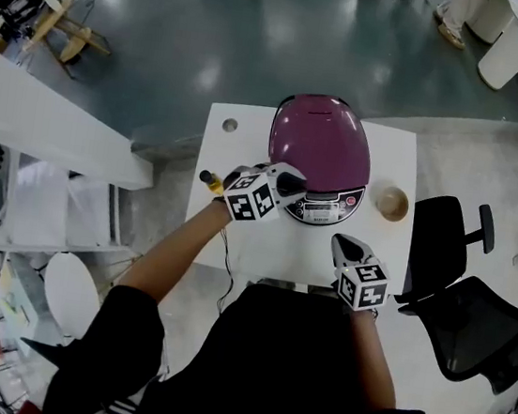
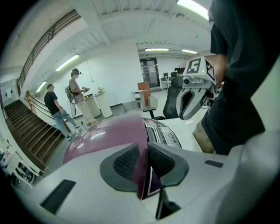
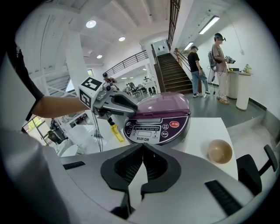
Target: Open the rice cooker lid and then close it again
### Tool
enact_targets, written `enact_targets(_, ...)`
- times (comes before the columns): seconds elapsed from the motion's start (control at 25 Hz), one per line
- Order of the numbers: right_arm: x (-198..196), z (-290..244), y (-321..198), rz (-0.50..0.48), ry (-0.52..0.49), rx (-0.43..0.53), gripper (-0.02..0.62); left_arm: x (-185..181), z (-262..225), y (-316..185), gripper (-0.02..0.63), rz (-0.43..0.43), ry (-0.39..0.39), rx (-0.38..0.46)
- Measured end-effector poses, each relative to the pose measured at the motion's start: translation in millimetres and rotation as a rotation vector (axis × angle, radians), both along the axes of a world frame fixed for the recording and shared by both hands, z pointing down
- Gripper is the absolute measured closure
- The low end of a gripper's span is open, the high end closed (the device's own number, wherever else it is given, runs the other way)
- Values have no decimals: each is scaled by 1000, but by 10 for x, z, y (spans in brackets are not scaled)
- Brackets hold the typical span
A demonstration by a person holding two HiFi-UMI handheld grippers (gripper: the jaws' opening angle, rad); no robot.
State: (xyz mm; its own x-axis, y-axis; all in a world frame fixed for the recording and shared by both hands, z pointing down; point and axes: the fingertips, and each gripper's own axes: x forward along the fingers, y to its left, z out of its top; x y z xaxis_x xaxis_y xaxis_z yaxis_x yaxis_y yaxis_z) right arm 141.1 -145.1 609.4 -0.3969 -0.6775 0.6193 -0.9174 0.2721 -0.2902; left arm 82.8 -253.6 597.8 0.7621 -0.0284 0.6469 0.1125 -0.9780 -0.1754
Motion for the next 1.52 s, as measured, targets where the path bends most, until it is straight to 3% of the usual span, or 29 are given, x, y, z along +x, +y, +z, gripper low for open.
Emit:
enact_targets(0.72,18,49,-120,55,-50,0,595,27,113,20,550,9,-16,-107)
enact_targets(0.92,-39,31,-208,48,-56,10,595,14,110,-5,587,-7,-22,-109)
enact_targets(1.52,84,45,-342,40,-42,5,595,37,158,12,595,8,-70,-98)
